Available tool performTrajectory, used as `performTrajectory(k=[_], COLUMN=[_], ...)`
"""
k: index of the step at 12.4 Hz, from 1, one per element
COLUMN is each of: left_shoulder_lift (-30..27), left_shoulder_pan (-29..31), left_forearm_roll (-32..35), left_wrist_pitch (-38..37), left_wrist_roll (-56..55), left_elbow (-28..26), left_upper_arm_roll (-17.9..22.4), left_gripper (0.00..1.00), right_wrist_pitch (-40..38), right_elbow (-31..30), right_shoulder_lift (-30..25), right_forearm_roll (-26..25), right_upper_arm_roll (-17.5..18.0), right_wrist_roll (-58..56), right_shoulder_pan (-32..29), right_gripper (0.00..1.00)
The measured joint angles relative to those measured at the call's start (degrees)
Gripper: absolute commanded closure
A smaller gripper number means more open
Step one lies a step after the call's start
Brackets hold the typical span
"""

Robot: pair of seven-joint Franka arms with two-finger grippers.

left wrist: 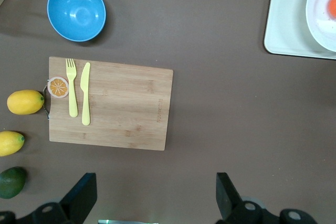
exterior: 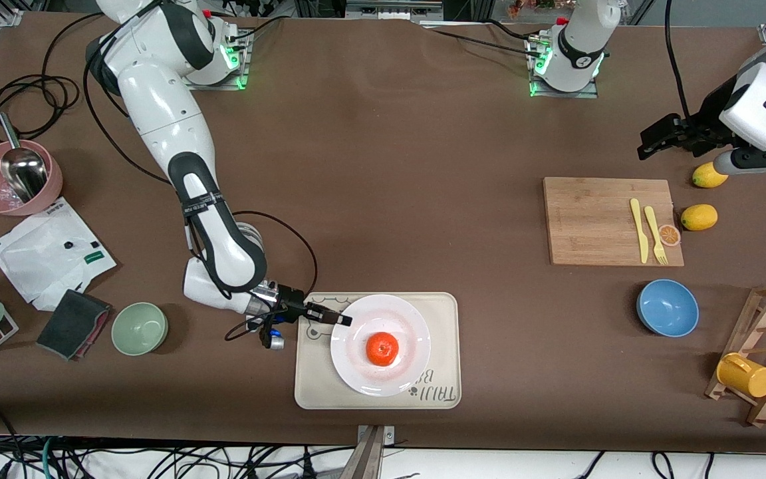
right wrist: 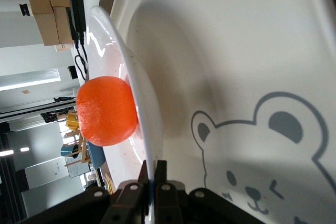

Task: Place orange and plate with both arms
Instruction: 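Slide the plate with the right gripper onto the bear tray, then open the right gripper and pull it back from the plate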

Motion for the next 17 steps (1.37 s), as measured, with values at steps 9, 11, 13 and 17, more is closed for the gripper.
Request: performTrajectory(k=[9, 11, 13, 17], left_shoulder_lift=[0.00, 0.00, 0.00, 0.00], left_shoulder_pan=[0.00, 0.00, 0.00, 0.01], left_forearm_roll=[0.00, 0.00, 0.00, 0.00], left_wrist_pitch=[-0.03, -0.04, -0.07, -0.18], left_wrist_roll=[0.00, 0.00, 0.00, 0.00], left_elbow=[0.00, 0.00, 0.01, 0.02], left_upper_arm_roll=[0.00, 0.00, 0.00, 0.00], left_gripper=[0.00, 0.00, 0.00, 0.00], right_wrist_pitch=[-0.05, -0.09, -0.10, -0.12], right_elbow=[-2.82, -6.93, -11.50, -22.84], right_shoulder_lift=[-3.32, -7.15, -10.83, -20.48], right_forearm_roll=[-5.70, -7.14, -11.71, -19.14], right_upper_arm_roll=[-0.03, -0.13, -0.22, -0.47], right_wrist_roll=[0.78, 0.81, 1.03, 1.22], right_shoulder_pan=[-0.22, -0.30, -0.35, -0.39], right_gripper=[0.47, 0.42, 0.07, 0.00])
